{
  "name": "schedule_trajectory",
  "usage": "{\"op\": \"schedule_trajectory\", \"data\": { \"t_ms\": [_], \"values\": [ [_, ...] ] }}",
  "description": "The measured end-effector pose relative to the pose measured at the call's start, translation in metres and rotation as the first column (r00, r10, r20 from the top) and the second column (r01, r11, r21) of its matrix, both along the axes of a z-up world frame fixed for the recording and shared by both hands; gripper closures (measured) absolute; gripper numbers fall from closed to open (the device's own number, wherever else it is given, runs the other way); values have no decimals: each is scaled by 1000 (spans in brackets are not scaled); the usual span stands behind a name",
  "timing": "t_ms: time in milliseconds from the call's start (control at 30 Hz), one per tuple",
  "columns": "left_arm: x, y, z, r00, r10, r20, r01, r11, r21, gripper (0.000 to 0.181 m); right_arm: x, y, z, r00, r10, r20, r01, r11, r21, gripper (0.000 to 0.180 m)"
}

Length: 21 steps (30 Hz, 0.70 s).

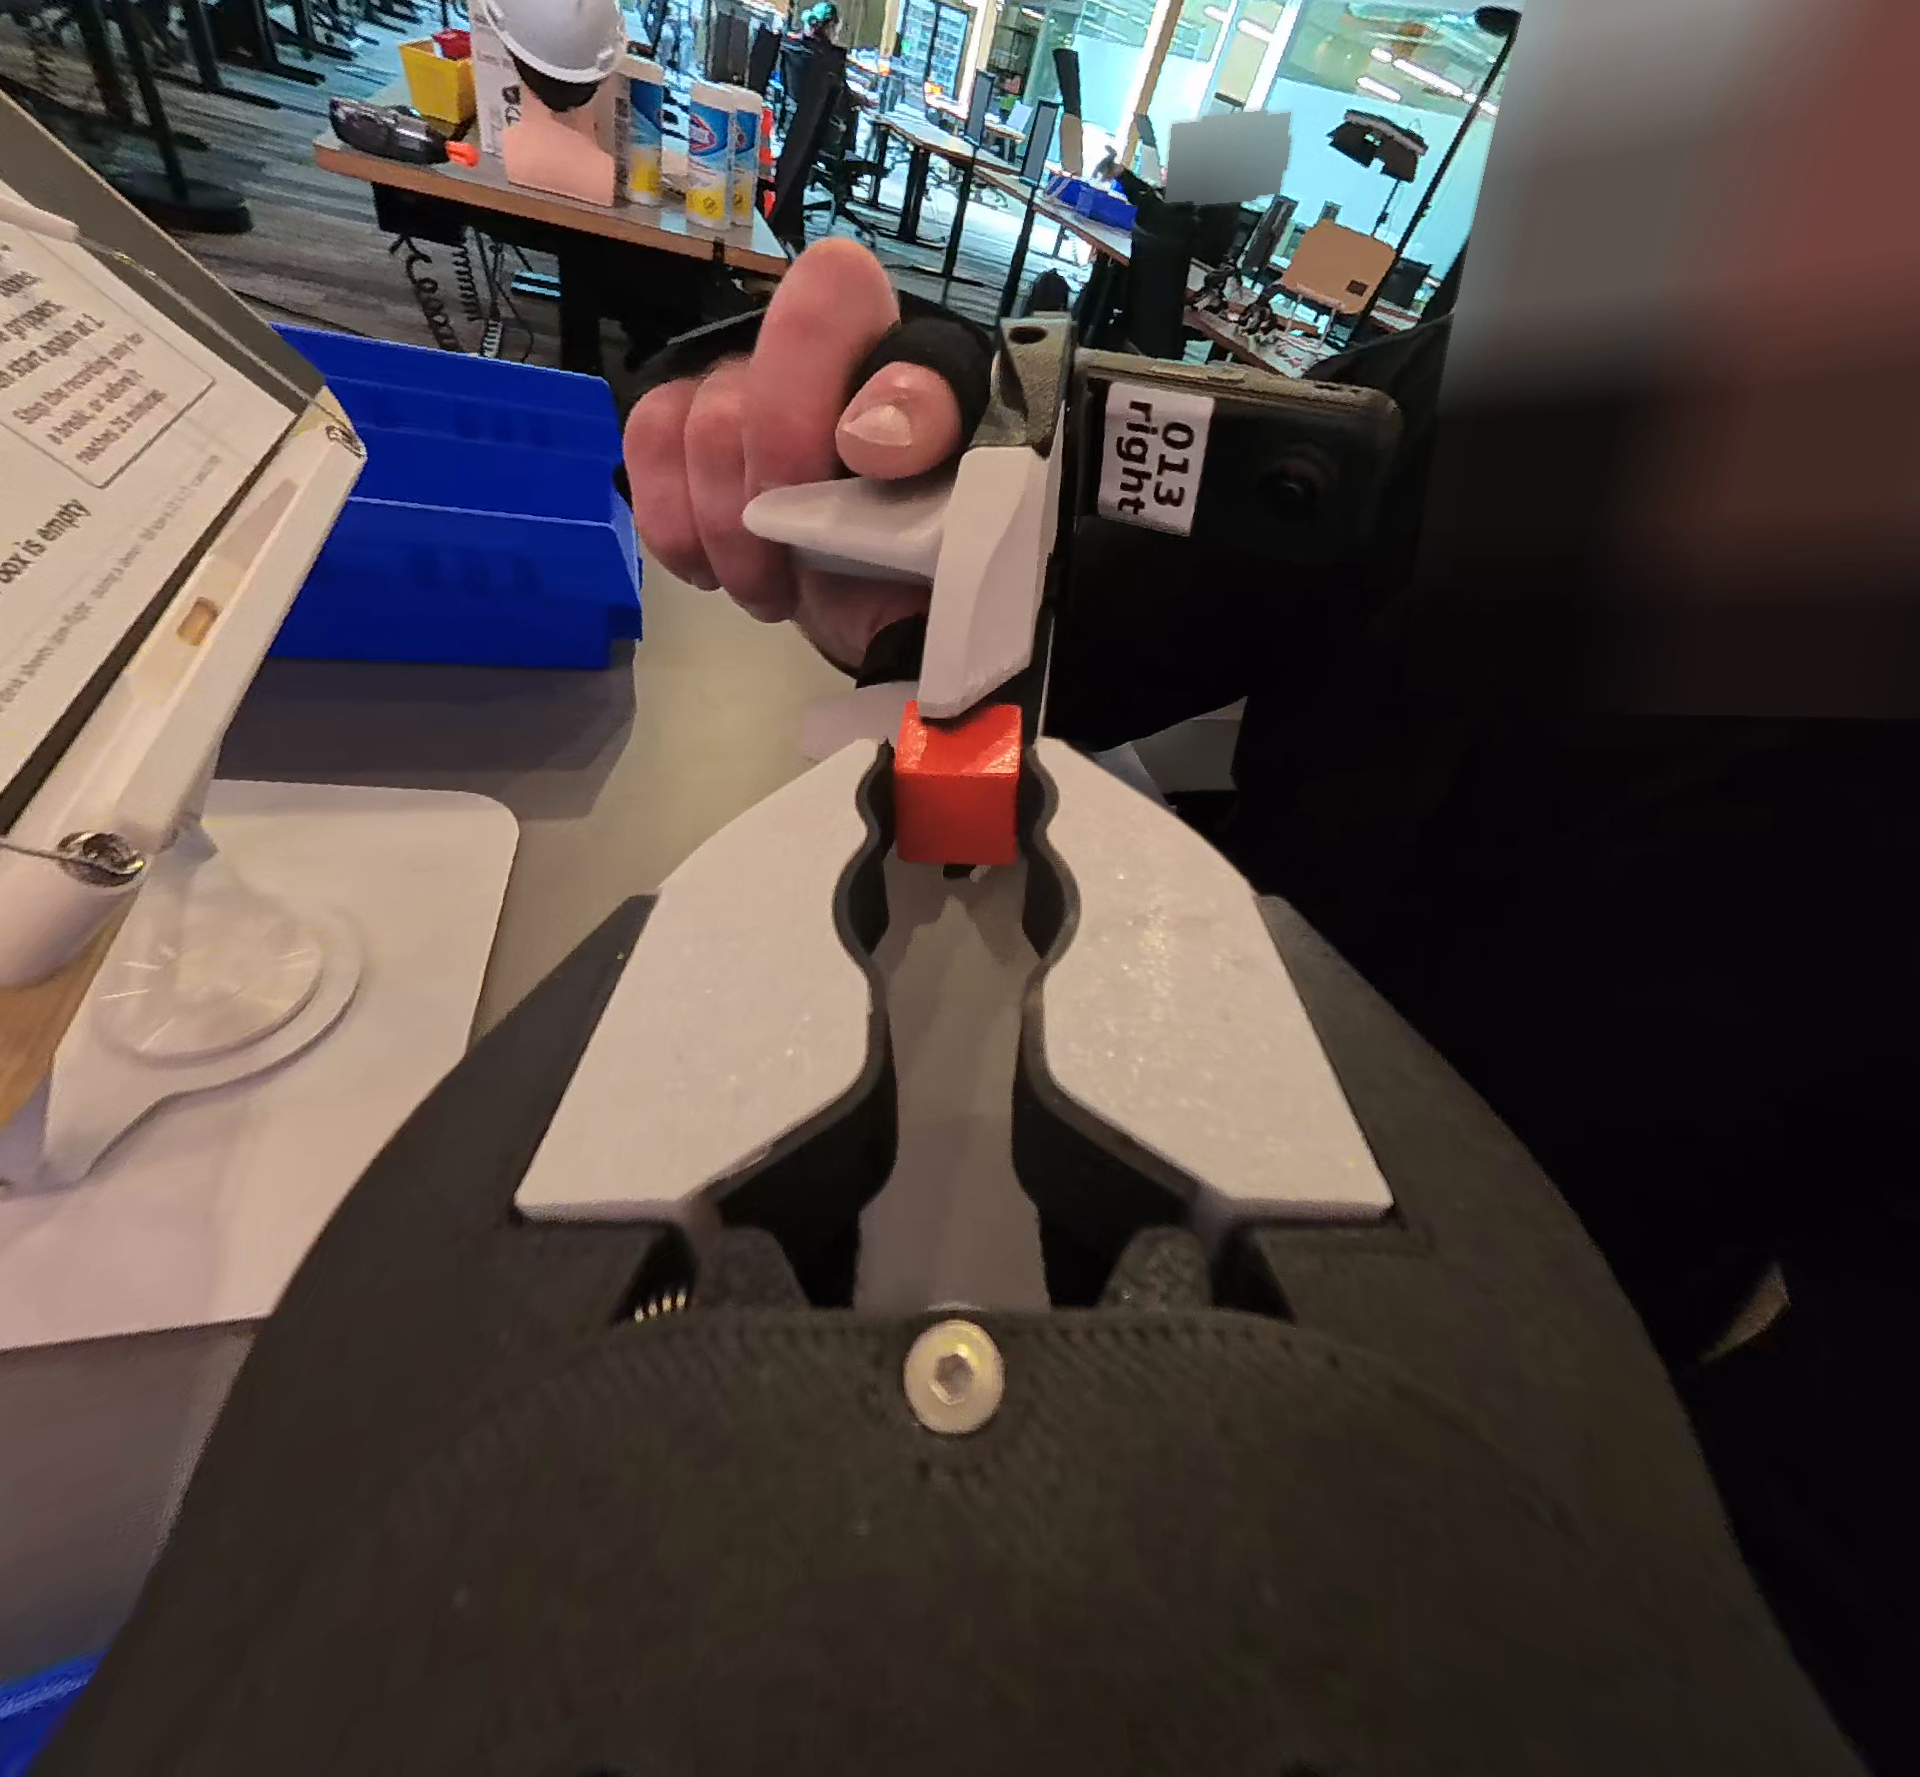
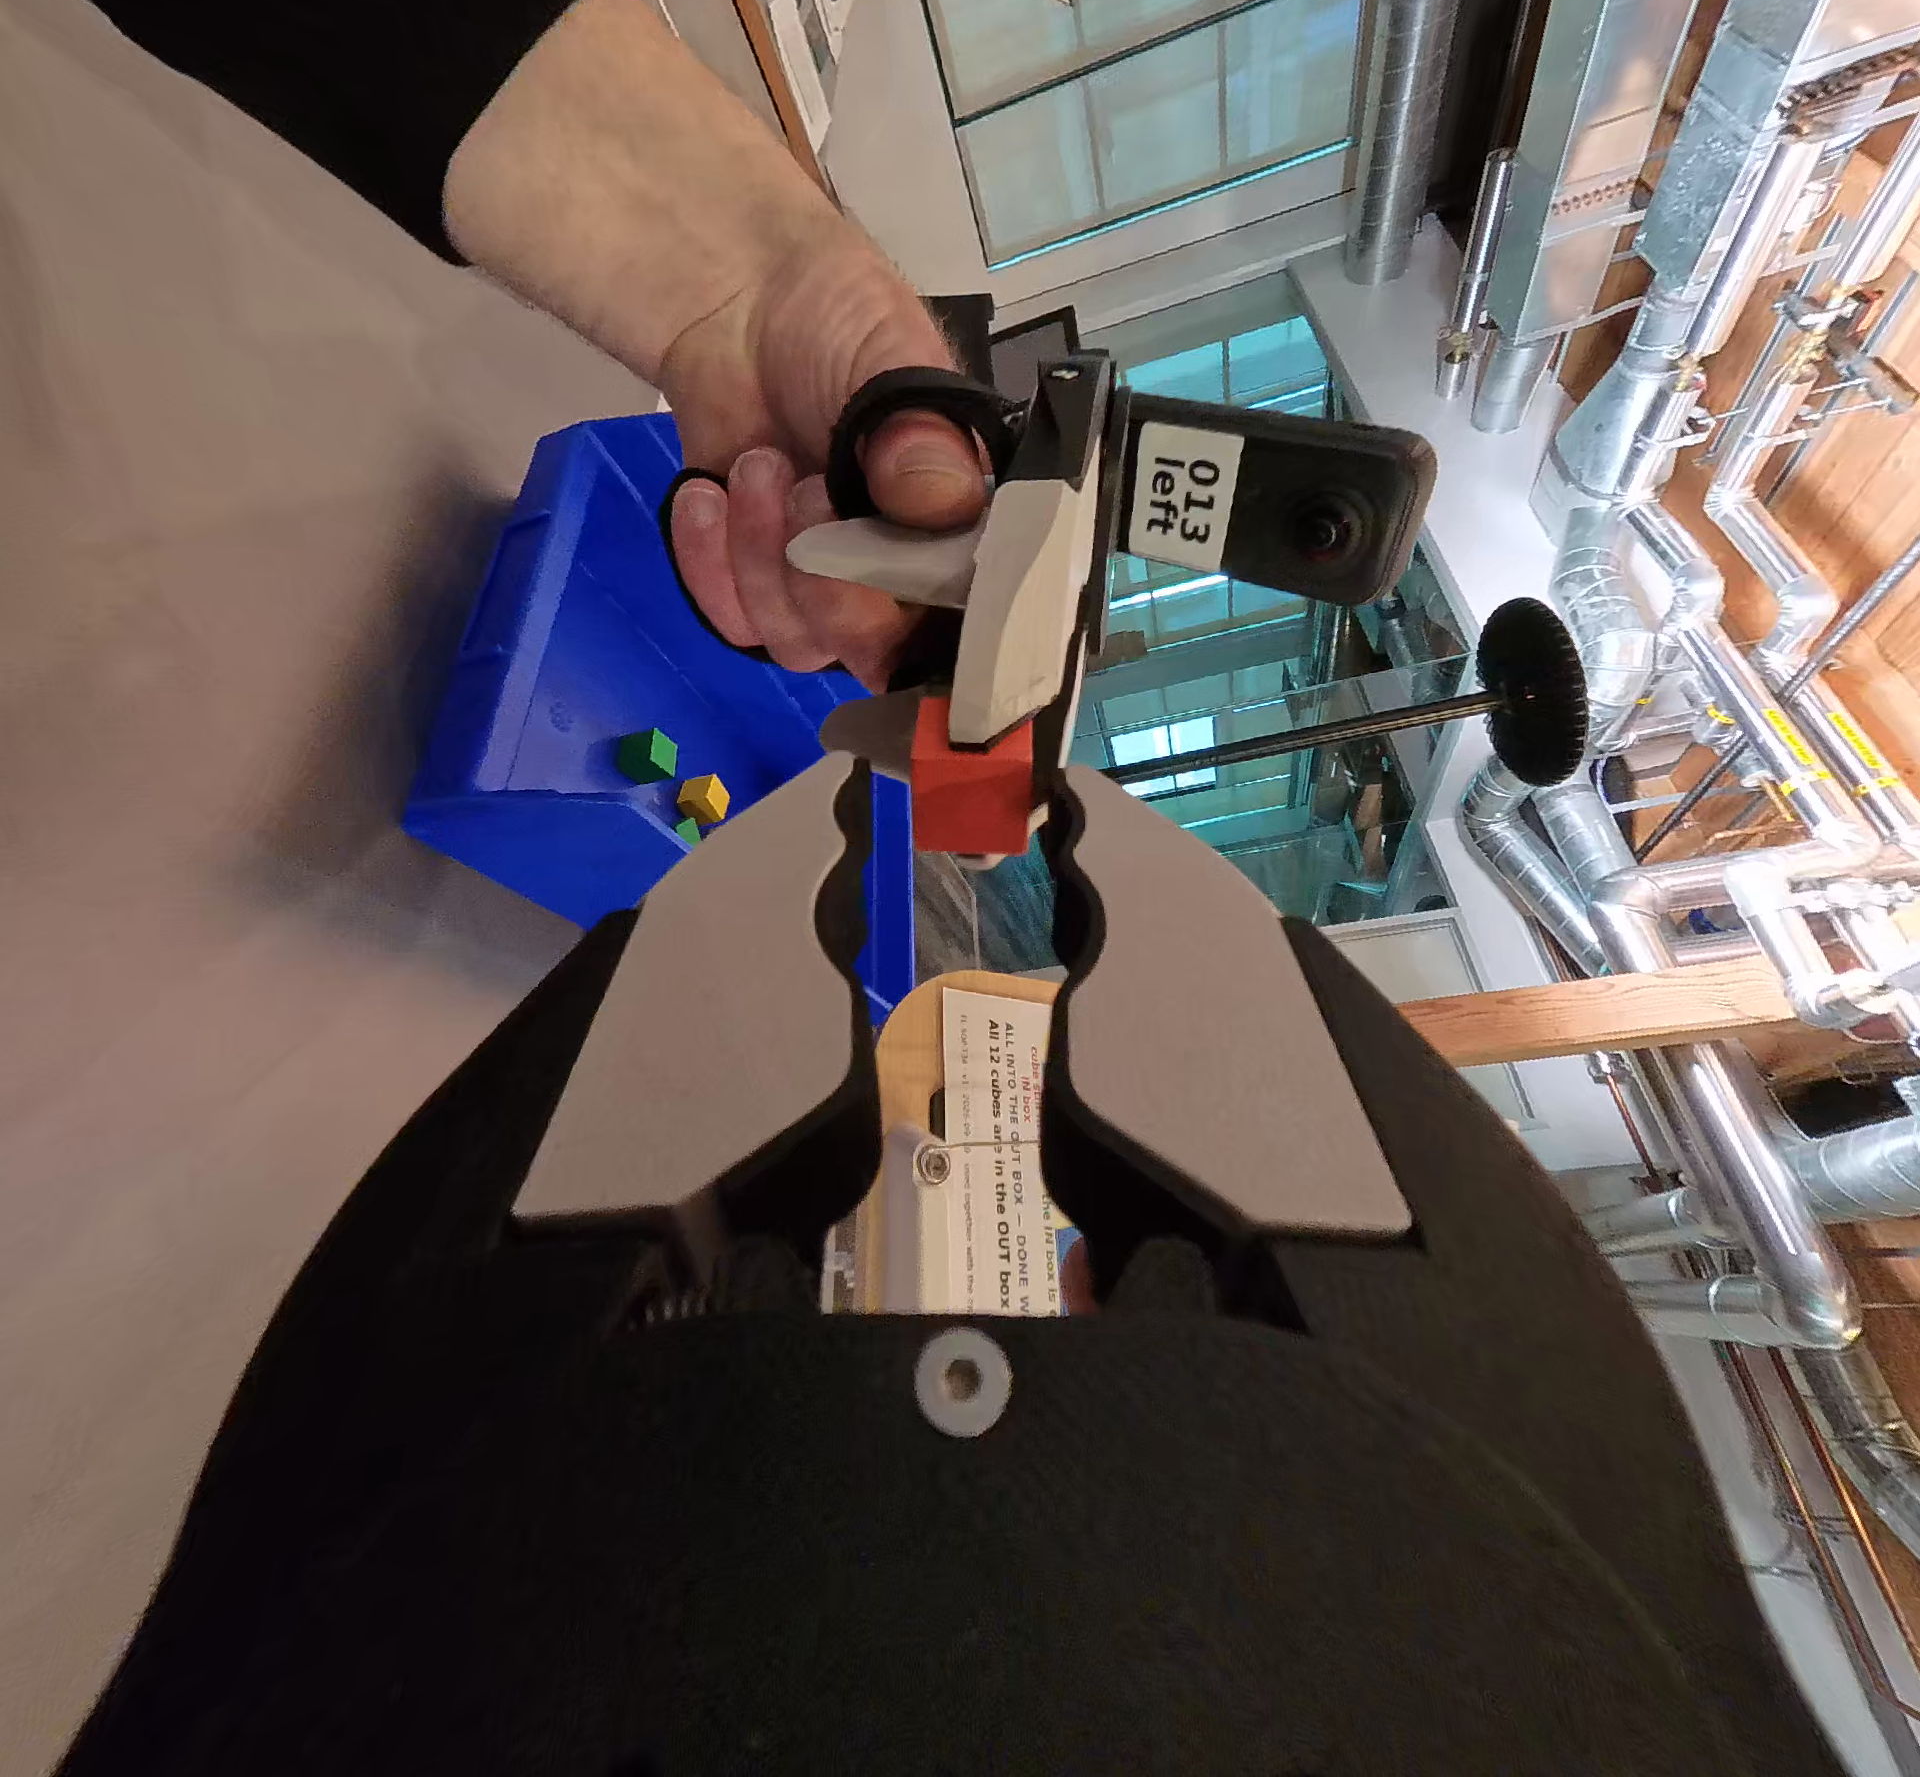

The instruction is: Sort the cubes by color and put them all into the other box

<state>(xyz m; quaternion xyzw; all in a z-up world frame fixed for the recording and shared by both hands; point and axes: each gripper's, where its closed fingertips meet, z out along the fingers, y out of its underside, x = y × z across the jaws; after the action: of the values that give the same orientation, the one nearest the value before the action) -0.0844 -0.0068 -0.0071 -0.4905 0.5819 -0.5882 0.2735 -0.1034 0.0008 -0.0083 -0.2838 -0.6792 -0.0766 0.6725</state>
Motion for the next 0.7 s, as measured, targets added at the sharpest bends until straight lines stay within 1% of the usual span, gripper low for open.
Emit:
{"op": "schedule_trajectory", "data": {
  "t_ms": [167,333,433,467,533,600,667,700],
  "values": [
    [2,-3,-1,1000,-23,7,24,1000,-5,159,0,-2,1,1000,6,-6,-6,1000,17,159],
    [2,-8,3,998,-49,25,50,998,-25,159,0,-7,5,1000,15,-6,-15,1000,-4,158],
    [1,-9,9,998,-36,44,37,999,-8,159,5,-10,14,1000,14,-21,-14,1000,-15,158],
    [-1,-9,10,999,-24,36,23,1000,18,159,10,-10,20,1000,11,-28,-12,1000,-24,158],
    [-3,-2,16,997,52,51,-56,995,77,181,27,-7,33,999,-20,-34,19,999,-46,158],
    [-7,0,19,995,99,25,-102,985,142,181,54,3,45,997,-73,-27,70,993,-99,158],
    [-6,11,14,976,215,-37,-198,945,259,181,90,16,53,990,-139,-15,135,977,-168,158],
    [-5,11,14,968,245,-55,-218,930,297,181,111,25,55,983,-183,-2,179,963,-200,158]
  ]
}}
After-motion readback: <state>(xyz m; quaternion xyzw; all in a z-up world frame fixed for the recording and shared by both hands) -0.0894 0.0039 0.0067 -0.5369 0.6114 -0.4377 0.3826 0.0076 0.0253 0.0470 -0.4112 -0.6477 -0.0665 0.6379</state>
